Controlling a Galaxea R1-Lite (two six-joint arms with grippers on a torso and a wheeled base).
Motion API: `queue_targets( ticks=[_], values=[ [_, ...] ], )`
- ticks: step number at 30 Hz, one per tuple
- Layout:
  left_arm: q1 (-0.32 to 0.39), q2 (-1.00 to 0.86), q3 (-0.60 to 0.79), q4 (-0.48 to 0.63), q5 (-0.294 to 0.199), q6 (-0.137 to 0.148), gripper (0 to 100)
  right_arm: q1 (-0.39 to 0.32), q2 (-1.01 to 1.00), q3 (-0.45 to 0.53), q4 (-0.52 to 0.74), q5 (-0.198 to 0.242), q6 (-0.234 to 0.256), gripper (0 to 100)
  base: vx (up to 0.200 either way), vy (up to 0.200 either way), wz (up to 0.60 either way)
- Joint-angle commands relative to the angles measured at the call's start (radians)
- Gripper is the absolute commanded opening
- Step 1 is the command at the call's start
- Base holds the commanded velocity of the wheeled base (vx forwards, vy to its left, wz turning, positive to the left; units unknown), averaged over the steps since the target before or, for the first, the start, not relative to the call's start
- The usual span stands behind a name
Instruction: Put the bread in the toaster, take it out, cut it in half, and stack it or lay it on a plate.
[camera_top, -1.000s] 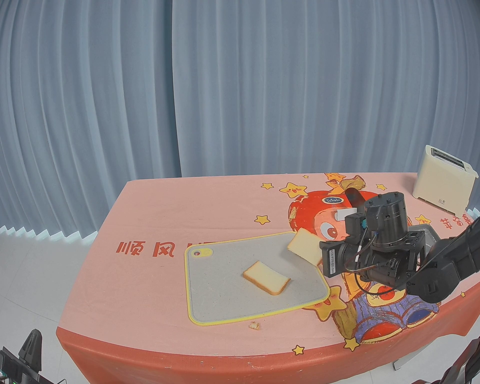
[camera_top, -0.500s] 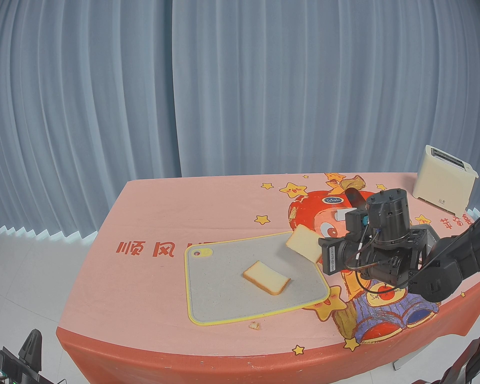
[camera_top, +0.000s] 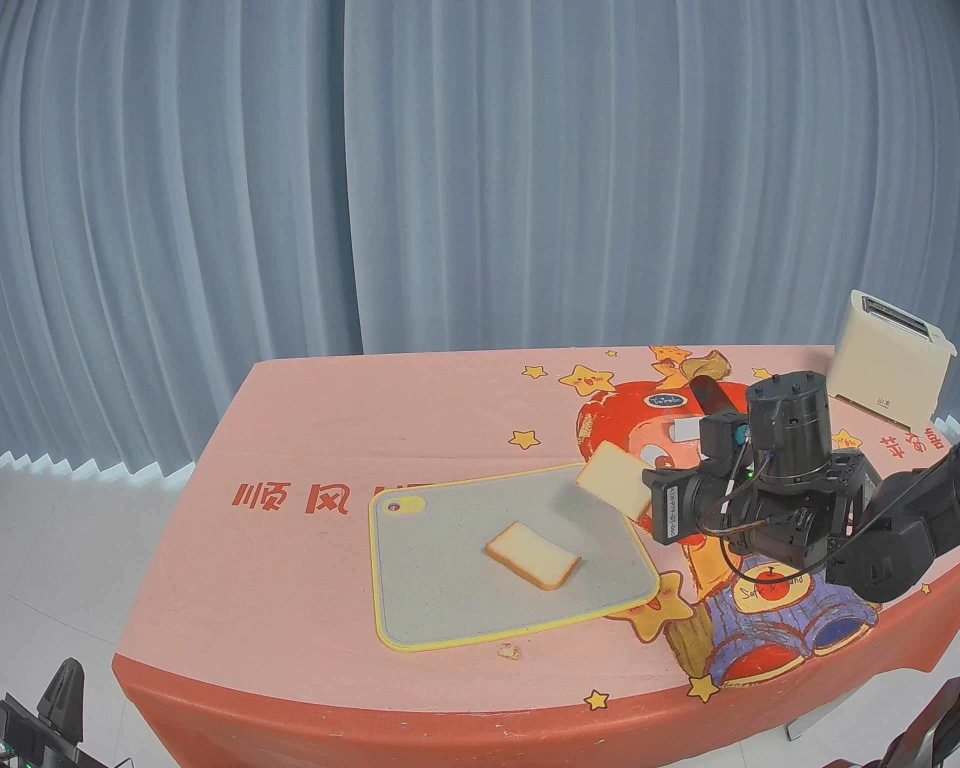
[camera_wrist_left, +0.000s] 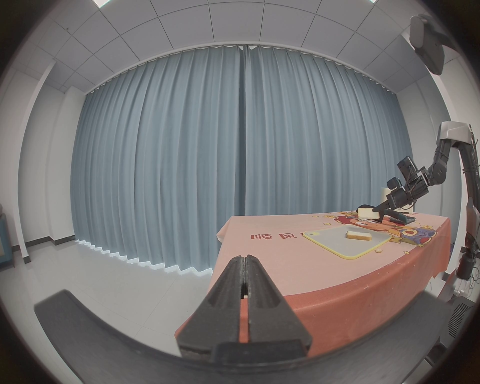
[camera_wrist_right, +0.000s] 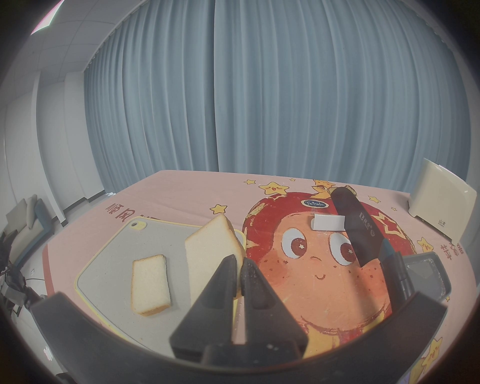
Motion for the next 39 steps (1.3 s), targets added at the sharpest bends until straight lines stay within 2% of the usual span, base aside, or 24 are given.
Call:
queue_targets(
  ticks=[1, 25, 35, 39],
  values=[
    [0.0, 0.001, 0.018, 0.0, 0.001, 0.0, 0, 0.0, -0.006, 0.003, 0.0, 0.0, 0.001, 0, 0.0, 0.0, 0.0],
    [0.0, 0.001, 0.018, 0.0, 0.001, 0.0, 0, 0.0, -0.049, 0.001, 0.001, 0.002, 0.006, 0, 0.0, 0.0, 0.0],
    [0.0, 0.003, 0.018, 0.001, -0.001, 0.0, 0, -0.014, -0.132, 0.032, 0.013, 0.003, 0.008, 0, 0.0, 0.0, 0.0],
    [0.002, 0.001, 0.018, 0.0, -0.001, 0.0, 0, -0.014, -0.172, 0.078, 0.012, 0.003, 0.008, 0, 0.0, 0.0, 0.0]
  ],
)
